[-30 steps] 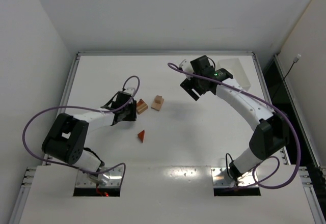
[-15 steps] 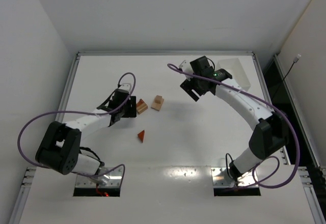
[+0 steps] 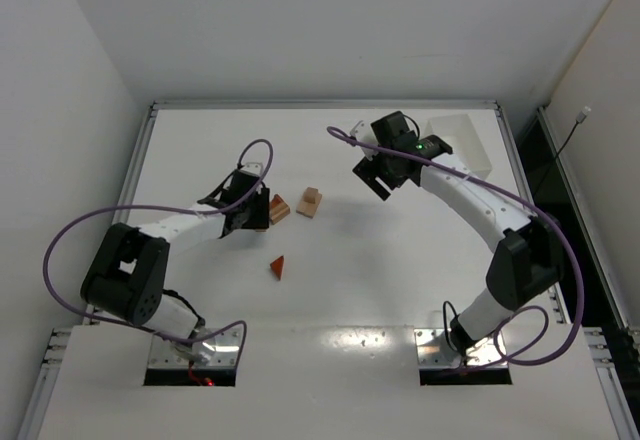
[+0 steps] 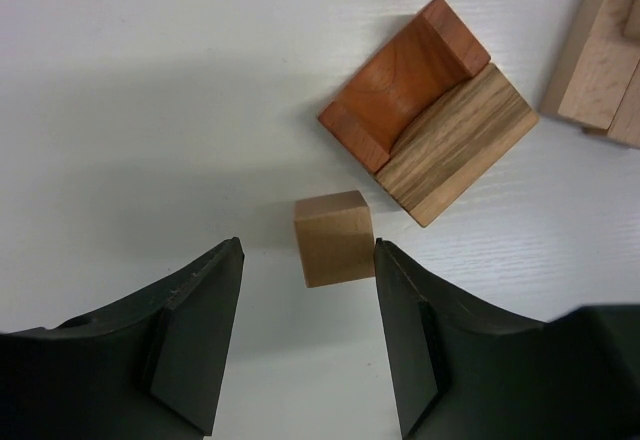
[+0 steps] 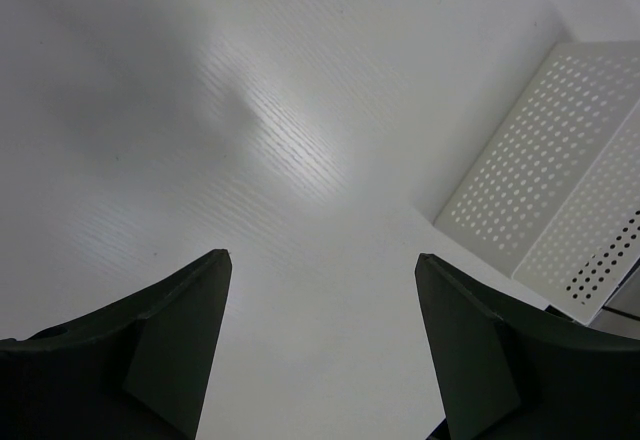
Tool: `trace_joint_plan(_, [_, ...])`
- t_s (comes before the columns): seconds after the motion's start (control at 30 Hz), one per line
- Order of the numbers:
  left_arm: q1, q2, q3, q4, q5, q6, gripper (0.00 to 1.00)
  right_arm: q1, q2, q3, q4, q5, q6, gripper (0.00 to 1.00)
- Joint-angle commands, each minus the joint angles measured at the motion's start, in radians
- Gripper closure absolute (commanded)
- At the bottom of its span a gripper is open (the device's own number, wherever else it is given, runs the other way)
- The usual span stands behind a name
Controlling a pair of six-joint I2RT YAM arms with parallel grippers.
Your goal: Build the wood block tower
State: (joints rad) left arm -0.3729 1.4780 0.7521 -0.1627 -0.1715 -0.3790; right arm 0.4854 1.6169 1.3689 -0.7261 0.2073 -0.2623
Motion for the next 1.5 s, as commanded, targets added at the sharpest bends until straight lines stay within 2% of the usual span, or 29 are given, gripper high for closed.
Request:
trace_joint_plan(0.0, [-0.026,0.005,0.039,-0.009,0.009,-0.012,0.48,-0.007,0.001,0.024,0.022,-0.003,0.001,0.29])
trace_joint_plan(0.5, [-0.035,0.047,0.035,0.012,0.018,-0.021,0.53,-0.007,0.011,0.015,0.022,-0.003,0.001,0.29])
trace_joint_plan(0.6, [-0.035,0.057,0.035,0.012,0.018,-0.021,0.60,-0.007,0.011,0.015,0.022,-0.003,0.001,0.29])
trace_joint_plan(0.7, [-0.035,0.068,0.044,0.022,0.027,-0.012,0.63,-0.007,0.011,0.015,0.022,-0.003,0.001,0.29])
trace_joint_plan(0.93, [-0.035,0.079,0.044,0.031,0.009,0.006,0.63,-0.007,0.011,0.006,0.013,-0.013,0.001,0.29])
trace_joint_plan(1.07, [-0.035,0.079,0.053,0.031,-0.002,0.017,0.57,-0.007,0.011,0.006,0.013,-0.022,0.001,0.29])
trace_joint_plan(1.4, [-0.035,0.108,0.084,-0.003,0.004,0.109,0.57,-0.007,0.011,0.006,0.013,-0.022,0.001,0.29])
trace_joint_plan(1.47, [-0.035,0.122,0.098,-0.014,0.023,0.118,0.61,-0.007,0.011,0.006,0.013,-0.022,0.001,0.29])
